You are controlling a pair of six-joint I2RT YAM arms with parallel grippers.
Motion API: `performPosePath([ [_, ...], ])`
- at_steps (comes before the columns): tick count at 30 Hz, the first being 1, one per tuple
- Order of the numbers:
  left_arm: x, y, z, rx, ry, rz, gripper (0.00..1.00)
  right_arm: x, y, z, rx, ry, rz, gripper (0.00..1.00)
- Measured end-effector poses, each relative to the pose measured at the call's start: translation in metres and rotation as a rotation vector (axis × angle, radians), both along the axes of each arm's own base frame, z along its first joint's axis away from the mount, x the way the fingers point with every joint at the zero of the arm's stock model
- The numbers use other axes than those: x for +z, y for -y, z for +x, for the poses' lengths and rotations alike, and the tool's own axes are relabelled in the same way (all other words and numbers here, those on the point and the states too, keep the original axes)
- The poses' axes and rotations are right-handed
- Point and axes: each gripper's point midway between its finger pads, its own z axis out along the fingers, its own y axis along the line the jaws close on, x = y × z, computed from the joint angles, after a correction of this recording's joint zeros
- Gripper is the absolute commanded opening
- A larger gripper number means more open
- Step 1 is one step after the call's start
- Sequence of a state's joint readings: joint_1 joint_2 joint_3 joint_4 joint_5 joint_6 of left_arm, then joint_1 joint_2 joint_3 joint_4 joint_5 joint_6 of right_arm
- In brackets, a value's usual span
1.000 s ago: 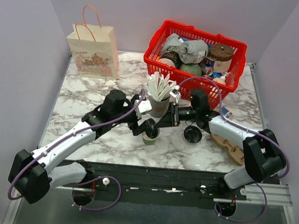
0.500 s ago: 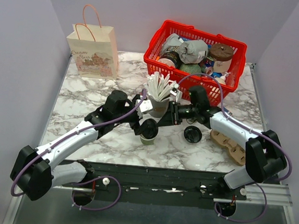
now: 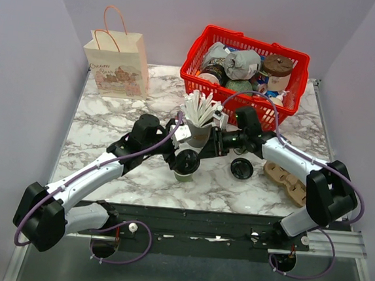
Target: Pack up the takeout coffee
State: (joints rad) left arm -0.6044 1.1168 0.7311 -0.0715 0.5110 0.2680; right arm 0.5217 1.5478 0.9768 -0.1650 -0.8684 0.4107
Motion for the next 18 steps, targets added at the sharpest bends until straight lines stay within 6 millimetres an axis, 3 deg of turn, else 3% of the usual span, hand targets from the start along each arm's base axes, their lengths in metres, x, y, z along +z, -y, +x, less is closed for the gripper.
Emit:
performPosePath([
  [18, -0.0035, -0.0009, -0.0019, 0.004, -0.017, 0.003, 0.96, -0.0092, 0.0011, 0.0025, -0.024, -0.011, -0.032, 0.43],
])
